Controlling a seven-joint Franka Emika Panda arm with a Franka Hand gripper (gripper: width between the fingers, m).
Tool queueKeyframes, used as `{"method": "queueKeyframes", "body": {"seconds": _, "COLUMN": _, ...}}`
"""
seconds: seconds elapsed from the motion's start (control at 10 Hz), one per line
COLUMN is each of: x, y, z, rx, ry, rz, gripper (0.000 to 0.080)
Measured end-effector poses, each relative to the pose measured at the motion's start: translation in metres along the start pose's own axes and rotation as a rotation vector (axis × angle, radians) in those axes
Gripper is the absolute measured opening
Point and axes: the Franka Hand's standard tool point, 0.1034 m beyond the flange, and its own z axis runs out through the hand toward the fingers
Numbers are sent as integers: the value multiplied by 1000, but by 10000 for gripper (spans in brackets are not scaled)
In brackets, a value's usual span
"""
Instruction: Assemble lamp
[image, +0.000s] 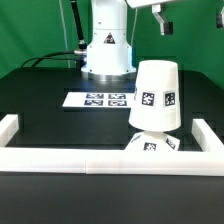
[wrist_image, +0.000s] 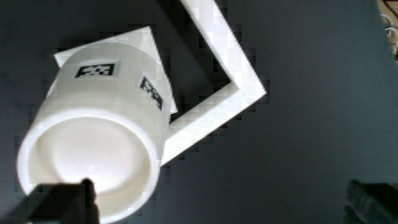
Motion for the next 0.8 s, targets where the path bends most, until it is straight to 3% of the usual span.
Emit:
{"method": "queueKeyframes", "body": {"seconds": 0.3, "x": -2, "y": -1, "z": 0, "rx": 0, "ry": -2, "rz": 21, "gripper": 699}}
{"method": "queueKeyframes", "body": {"seconds": 0.5, "x": -23, "y": -7, "z": 2, "rx": -14, "ry": -29, "rz": 188, "gripper": 699}}
{"method": "queueKeyframes", "body": {"seconds": 0.8, "x": -26, "y": -5, "z": 6, "rx": -19, "ry": -30, "rz": 208, "gripper": 699}}
